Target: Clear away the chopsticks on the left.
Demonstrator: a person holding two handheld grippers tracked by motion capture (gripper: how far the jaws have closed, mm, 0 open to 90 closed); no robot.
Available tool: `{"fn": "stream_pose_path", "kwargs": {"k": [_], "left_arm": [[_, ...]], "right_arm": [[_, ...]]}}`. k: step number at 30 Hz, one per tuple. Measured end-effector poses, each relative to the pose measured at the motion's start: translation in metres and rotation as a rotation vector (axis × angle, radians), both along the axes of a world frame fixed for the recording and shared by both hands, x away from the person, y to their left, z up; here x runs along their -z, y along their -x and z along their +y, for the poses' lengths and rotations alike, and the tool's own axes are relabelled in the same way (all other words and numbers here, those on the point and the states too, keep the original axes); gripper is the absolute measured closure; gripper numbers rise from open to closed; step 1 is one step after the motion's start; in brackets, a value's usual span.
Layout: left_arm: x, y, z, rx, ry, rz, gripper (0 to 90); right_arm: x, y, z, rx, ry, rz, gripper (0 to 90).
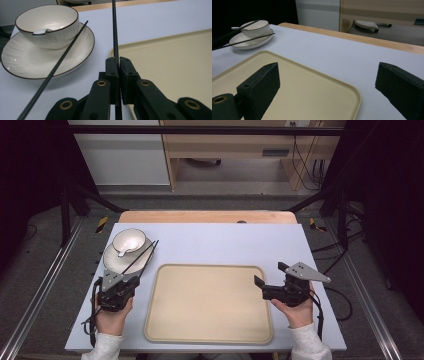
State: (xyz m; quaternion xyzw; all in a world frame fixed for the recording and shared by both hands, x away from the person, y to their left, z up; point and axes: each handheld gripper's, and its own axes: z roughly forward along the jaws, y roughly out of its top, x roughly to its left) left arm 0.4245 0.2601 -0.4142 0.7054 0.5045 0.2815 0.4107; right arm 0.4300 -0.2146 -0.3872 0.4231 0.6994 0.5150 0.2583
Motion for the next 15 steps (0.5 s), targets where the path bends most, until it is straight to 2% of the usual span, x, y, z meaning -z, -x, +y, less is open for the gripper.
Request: {"fn": "stream_pose_path", "kwargs": {"k": [6, 10, 15], "left_arm": [[-0.001, 0.017, -0.009, -0.047, 0.051, -0.018, 85.9], [0.002, 0.027, -0.016, -0.078, 0.068, -0.027, 85.9], [0.008, 0.031, -0.022, -0.095, 0.043, -0.016, 85.9]], "right_arm": [[0.000, 0.001, -0.001, 0.006, -0.002, 0.000, 5.9], [-0.001, 0.001, -0.001, 0.001, -0.002, -0.006, 5.9], [-0.002, 0.002, -0.001, -0.001, -0.005, -0.004, 5.9]]}}
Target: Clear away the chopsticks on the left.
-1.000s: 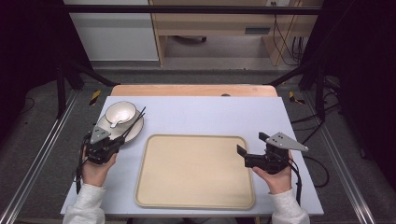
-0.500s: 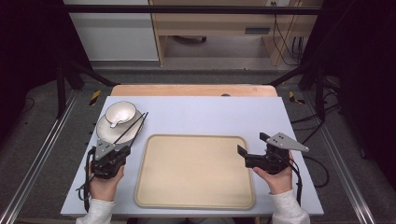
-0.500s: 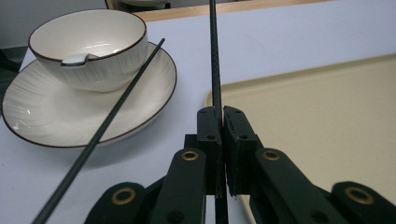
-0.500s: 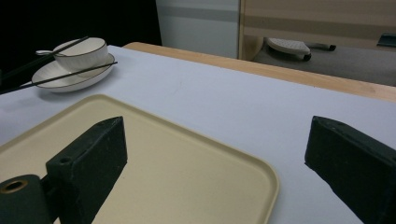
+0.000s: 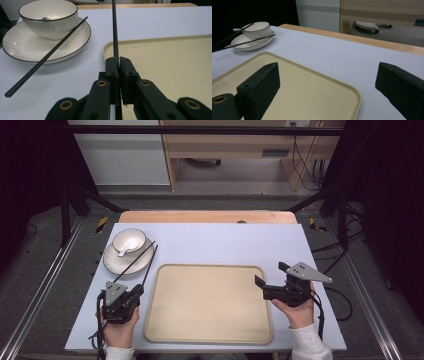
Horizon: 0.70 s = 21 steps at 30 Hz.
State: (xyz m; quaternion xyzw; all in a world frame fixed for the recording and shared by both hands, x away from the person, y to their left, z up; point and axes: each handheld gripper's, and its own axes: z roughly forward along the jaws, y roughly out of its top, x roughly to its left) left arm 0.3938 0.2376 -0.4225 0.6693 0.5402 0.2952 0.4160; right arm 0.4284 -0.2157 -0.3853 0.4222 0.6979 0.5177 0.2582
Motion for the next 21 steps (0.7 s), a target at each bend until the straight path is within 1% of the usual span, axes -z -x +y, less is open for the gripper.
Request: {"fn": "stream_pose_path", "kwargs": {"k": [2, 4, 5, 6, 9, 10, 11, 15, 17, 21], "left_arm": [[0.002, 0.003, -0.002, -0.009, 0.022, 0.004, 85.9], [0.004, 0.006, -0.005, -0.029, 0.024, 0.001, 85.9], [0.006, 0.009, -0.006, -0.034, 0.043, 0.001, 85.9], [0.006, 0.009, -0.006, -0.034, 0.043, 0.001, 85.9], [0.010, 0.015, -0.011, -0.044, 0.052, -0.003, 85.9], [0.011, 0.017, -0.012, -0.042, 0.063, -0.002, 85.9], [0.014, 0.019, -0.016, -0.051, 0.070, -0.008, 85.9], [0.019, 0.022, -0.021, -0.059, 0.083, -0.009, 85.9], [0.024, 0.023, -0.025, -0.056, 0.099, -0.005, 85.9], [0.033, 0.025, -0.032, -0.063, 0.108, -0.002, 85.9]], "right_arm": [[0.000, 0.000, 0.000, -0.001, 0.000, 0.001, 5.9], [0.000, 0.000, 0.000, -0.003, -0.001, 0.001, 5.9], [0.000, 0.001, 0.000, -0.004, -0.001, 0.001, 5.9], [0.000, 0.001, 0.000, -0.004, -0.001, 0.001, 5.9], [0.000, 0.000, 0.001, -0.007, -0.002, -0.001, 6.0], [0.000, 0.000, 0.001, -0.007, -0.002, -0.001, 6.0], [0.000, 0.000, 0.002, -0.011, 0.003, 0.002, 5.9], [0.001, -0.001, 0.003, -0.016, 0.008, 0.005, 5.9], [0.002, -0.001, 0.004, -0.018, 0.009, 0.008, 5.9], [0.002, -0.001, 0.005, -0.020, 0.009, 0.009, 5.9]]}}
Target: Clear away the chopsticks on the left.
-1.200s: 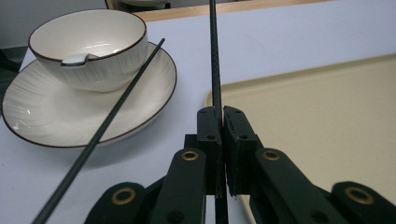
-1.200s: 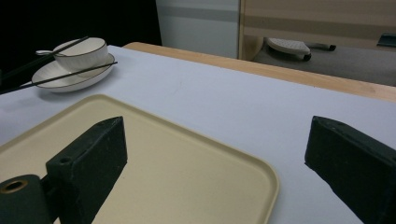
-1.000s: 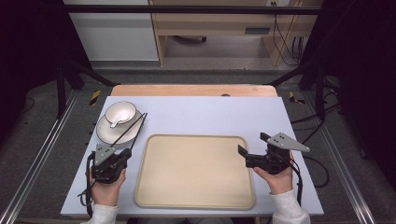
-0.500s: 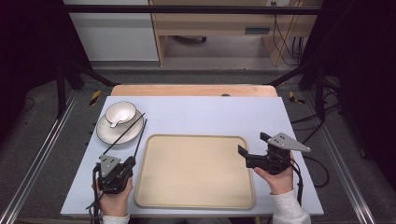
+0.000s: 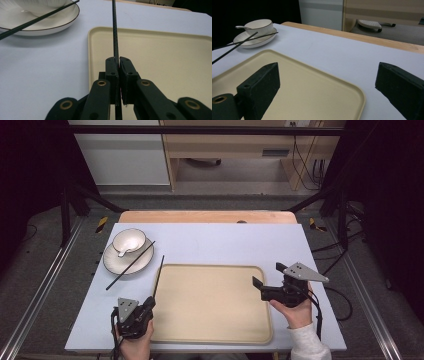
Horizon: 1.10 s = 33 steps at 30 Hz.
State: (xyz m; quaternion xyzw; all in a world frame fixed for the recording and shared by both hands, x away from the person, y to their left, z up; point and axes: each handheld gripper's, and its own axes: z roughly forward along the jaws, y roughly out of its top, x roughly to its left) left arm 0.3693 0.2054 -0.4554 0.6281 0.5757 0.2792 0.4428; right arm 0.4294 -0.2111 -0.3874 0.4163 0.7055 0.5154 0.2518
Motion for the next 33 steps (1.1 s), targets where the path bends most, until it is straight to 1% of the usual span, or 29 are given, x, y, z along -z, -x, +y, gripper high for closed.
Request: {"fn": "stream_pose_path", "kwargs": {"k": [1, 4, 6, 8, 12, 14, 15, 17, 19, 25, 29, 33], "left_arm": [[0.000, 0.000, 0.000, 0.000, 0.000, 0.000, 85.9], [0.006, 0.000, -0.004, -0.004, 0.005, 0.006, 85.9], [0.010, 0.001, -0.007, -0.008, -0.010, 0.009, 85.9], [0.016, -0.001, -0.010, -0.016, -0.010, 0.019, 85.9], [0.020, -0.002, -0.011, -0.018, -0.009, 0.031, 85.9], [0.022, -0.004, -0.012, -0.024, -0.025, 0.037, 85.9], [0.022, -0.004, -0.012, -0.024, -0.025, 0.037, 85.9], [0.025, -0.005, -0.013, -0.027, -0.035, 0.050, 85.9], [0.027, -0.007, -0.014, -0.027, -0.036, 0.064, 85.9], [0.032, -0.010, -0.017, -0.030, -0.056, 0.093, 85.9], [0.034, -0.011, -0.017, -0.030, -0.056, 0.104, 85.9], [0.036, -0.012, -0.019, -0.029, -0.069, 0.113, 85.8]], "right_arm": [[0.000, 0.000, 0.000, 0.000, -0.002, 0.000, 5.9], [0.001, -0.001, 0.001, -0.001, 0.001, 0.004, 5.9], [0.002, -0.001, 0.002, -0.006, 0.004, 0.006, 5.9], [0.003, -0.002, 0.002, -0.009, 0.008, 0.008, 5.9], [0.004, -0.003, 0.004, -0.011, 0.011, 0.016, 5.9], [0.005, -0.003, 0.005, -0.011, 0.013, 0.017, 5.9], [0.005, -0.003, 0.005, -0.011, 0.013, 0.017, 5.9], [0.005, -0.003, 0.005, -0.011, 0.012, 0.018, 5.9], [0.005, -0.003, 0.005, -0.010, 0.013, 0.019, 5.9], [0.005, -0.003, 0.005, -0.010, 0.013, 0.019, 5.9], [0.005, -0.003, 0.005, -0.011, 0.016, 0.023, 5.9], [0.006, -0.003, 0.005, -0.012, 0.017, 0.024, 6.0]]}}
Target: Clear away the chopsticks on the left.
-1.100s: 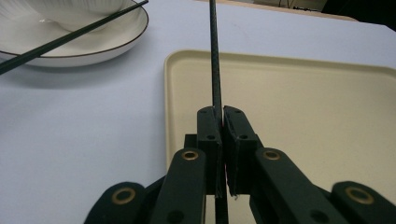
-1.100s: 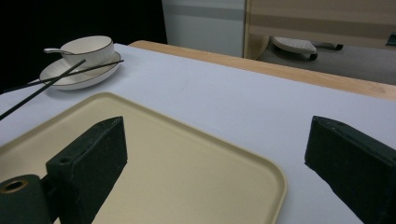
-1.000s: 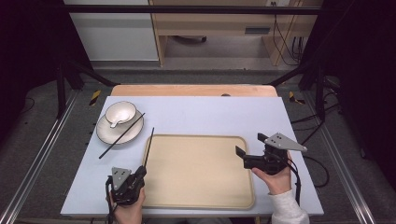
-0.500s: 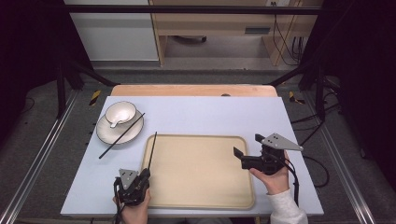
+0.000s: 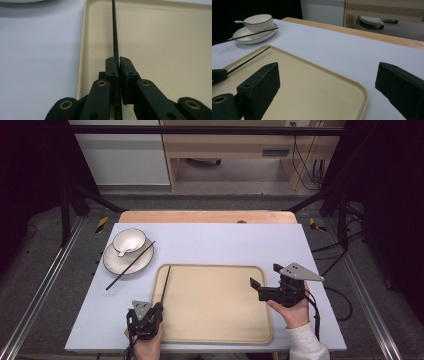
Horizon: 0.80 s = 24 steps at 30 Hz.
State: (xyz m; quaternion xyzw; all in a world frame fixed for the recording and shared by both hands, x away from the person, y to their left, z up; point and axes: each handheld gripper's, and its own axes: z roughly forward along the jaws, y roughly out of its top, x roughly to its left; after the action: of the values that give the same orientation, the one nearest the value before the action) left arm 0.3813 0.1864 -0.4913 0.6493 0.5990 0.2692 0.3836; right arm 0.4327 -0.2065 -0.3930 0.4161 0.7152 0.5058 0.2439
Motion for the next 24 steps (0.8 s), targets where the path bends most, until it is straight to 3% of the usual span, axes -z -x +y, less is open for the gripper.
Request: {"fn": "stream_pose_path", "kwargs": {"k": [16, 21, 24], "left_arm": [[-0.001, 0.000, -0.001, 0.020, 0.005, -0.008, 84.0], [-0.009, 0.001, 0.003, 0.037, 0.024, -0.033, 81.2], [-0.021, 0.001, 0.007, 0.070, 0.033, -0.070, 75.5]], "right_arm": [[0.000, 0.000, 0.000, 0.012, -0.002, -0.005, 5.6], [-0.001, 0.001, -0.001, 0.014, -0.014, -0.007, 6.2], [-0.001, 0.001, -0.002, 0.019, -0.023, -0.018, 6.9]]}}
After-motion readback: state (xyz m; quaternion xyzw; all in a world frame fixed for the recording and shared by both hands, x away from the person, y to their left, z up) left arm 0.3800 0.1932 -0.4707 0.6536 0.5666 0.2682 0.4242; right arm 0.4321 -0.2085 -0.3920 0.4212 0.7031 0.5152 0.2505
